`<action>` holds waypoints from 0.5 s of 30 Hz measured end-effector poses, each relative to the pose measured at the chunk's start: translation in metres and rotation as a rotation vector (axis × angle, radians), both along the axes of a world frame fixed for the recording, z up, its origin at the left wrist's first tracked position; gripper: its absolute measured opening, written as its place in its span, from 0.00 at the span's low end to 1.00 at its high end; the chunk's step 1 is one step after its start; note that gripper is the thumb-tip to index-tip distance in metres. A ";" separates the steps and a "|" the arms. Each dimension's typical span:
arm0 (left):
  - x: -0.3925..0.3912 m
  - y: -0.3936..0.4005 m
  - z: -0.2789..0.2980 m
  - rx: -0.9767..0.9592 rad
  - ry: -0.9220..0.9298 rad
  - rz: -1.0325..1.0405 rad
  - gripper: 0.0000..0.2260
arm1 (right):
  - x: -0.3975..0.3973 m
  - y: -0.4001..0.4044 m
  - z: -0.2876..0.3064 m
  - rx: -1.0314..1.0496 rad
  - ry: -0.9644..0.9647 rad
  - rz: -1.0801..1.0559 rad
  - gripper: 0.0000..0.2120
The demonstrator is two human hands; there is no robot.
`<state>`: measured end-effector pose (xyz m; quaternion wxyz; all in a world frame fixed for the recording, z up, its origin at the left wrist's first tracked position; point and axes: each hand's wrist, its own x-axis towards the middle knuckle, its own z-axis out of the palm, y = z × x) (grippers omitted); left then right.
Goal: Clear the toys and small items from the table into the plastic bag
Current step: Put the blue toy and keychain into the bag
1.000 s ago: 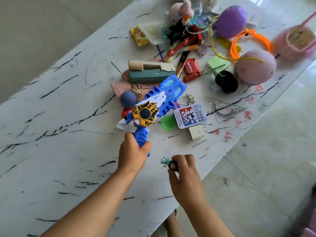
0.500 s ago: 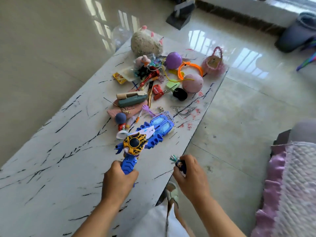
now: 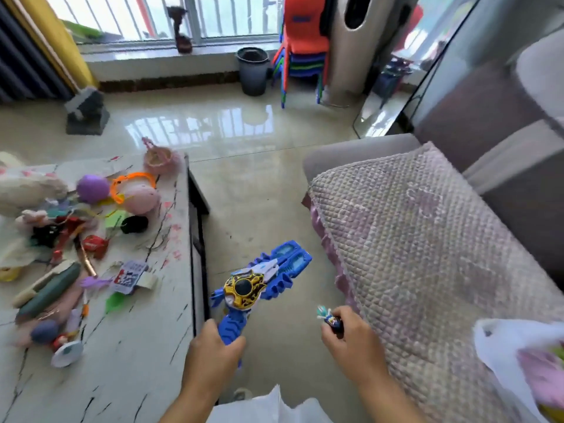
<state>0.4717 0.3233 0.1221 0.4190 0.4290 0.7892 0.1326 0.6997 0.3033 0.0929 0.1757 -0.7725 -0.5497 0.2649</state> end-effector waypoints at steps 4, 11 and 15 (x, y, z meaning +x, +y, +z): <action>0.084 -0.007 0.010 0.012 -0.012 -0.207 0.09 | 0.079 -0.059 0.008 -0.008 -0.040 -0.234 0.07; 0.241 -0.061 0.016 0.034 -0.003 -0.533 0.07 | 0.222 -0.189 0.017 -0.026 -0.084 -0.551 0.12; 0.335 -0.109 0.010 0.030 -0.034 -0.648 0.06 | 0.296 -0.264 0.012 -0.072 -0.064 -0.682 0.11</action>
